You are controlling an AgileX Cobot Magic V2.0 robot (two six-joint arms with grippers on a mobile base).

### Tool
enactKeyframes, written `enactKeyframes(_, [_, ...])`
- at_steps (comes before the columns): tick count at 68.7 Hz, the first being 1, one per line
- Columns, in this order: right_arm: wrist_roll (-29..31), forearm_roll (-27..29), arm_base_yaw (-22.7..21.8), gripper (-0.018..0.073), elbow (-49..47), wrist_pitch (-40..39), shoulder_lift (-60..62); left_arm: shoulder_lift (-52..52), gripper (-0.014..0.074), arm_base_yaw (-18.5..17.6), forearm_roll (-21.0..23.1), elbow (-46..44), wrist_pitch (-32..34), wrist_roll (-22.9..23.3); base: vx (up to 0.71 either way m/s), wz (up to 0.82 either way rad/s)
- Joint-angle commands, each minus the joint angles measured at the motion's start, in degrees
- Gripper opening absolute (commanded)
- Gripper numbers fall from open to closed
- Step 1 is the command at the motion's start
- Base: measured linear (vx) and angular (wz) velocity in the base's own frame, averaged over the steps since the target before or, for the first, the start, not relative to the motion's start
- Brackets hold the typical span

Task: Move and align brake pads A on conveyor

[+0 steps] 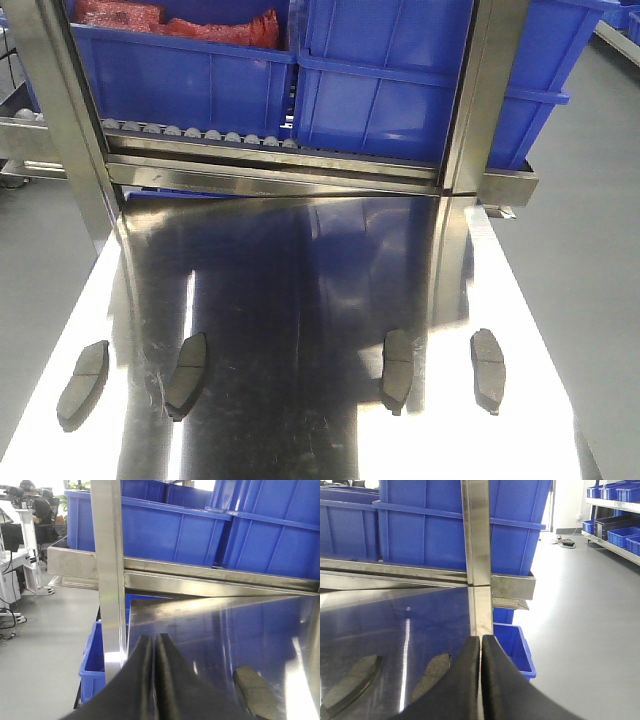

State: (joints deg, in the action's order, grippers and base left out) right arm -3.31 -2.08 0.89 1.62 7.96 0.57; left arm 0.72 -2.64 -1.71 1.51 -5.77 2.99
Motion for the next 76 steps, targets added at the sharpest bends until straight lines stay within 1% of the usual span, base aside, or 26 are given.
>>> enactKeyframes(1, [0.07, -0.43, -0.21, -0.0012, 0.65, -4.34, 0.8, 0.83, -0.0006, -0.18, 0.38, 1.01, 4.72, 0.56, 0.0, 0.0])
enactKeyframes(30, [0.07, -0.43, -0.21, -0.0012, 0.65, -4.34, 0.8, 0.83, -0.0006, -0.18, 0.38, 0.94, 4.9, 0.56, 0.0, 0.0])
enactKeyframes(33, [0.07, -0.43, -0.21, -0.0012, 0.65, -4.34, 0.8, 0.83, -0.0006, -0.18, 0.75, 0.76, 5.34, 1.25, 0.0, 0.0])
enactKeyframes(35, [0.07, -0.43, -0.21, -0.0012, 0.65, -4.34, 0.8, 0.83, -0.0006, -0.18, 1.71, 0.23, 5.77, 2.37, 0.0, 0.0])
enactKeyframes(38, [0.07, -0.43, -0.21, -0.0012, 0.65, -4.34, 0.8, 0.83, -0.0006, -0.18, 1.71, -0.92, 6.47, 3.05, 0.0, 0.0])
enactKeyframes(49, [0.07, -0.43, -0.21, -0.0012, 0.65, -4.34, 0.8, -0.29, -0.0006, -0.18, 1.71, -8.26, 5.77, 3.05, 0.0, 0.0])
enactKeyframes(54, [0.07, -0.43, -0.21, -0.0012, 0.65, -4.34, 0.8, -2.9, -0.0006, -0.18, 1.71, -12.57, 2.67, 3.05, 0.0, 0.0])
enactKeyframes(61, [0.07, -0.43, -0.21, -0.0012, 0.65, -4.34, 0.8, -8.78, -0.0006, -0.18, 1.71, -18.93, -4.21, 2.93, 0.0, 0.0])
enactKeyframes(76, [0.07, -0.43, -0.21, -0.0012, 0.65, -4.34, 0.8, -24.2, -0.0006, -0.18, 1.71, -28.95, -22.27, 2.37, 0.0, 0.0])
